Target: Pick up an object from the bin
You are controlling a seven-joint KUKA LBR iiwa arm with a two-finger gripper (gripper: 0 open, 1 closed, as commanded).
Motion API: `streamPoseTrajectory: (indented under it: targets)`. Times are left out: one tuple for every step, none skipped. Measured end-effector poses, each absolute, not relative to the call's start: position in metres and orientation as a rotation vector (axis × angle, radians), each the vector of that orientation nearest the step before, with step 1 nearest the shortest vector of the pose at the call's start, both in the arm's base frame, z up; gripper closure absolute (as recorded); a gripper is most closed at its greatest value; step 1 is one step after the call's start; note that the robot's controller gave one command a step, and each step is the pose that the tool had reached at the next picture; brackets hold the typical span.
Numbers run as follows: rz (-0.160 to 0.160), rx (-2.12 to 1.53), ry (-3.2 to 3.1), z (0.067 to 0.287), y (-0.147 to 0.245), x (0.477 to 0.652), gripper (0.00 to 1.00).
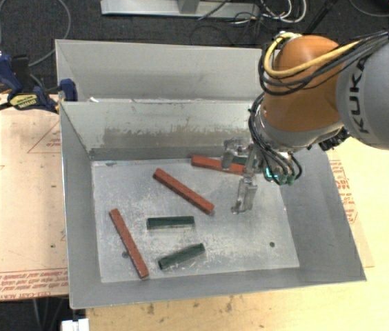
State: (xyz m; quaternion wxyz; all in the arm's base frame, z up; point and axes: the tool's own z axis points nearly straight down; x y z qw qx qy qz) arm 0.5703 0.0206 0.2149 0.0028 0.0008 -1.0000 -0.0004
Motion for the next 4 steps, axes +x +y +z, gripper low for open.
streamPoseTrajectory:
  targets:
    - [-0.003, 0.121, -3.144, 0.068, 0.060, 0.573, 0.00]
    - [-0.004, 0.119, -3.147, 0.073, 0.060, 0.575, 1.00]
    - [-0.003, 0.079, -3.153, 0.197, 0.064, 0.595, 1.00]
    - [0.001, -0.619, -3.076, 0.152, 0.024, 0.555, 1.00]
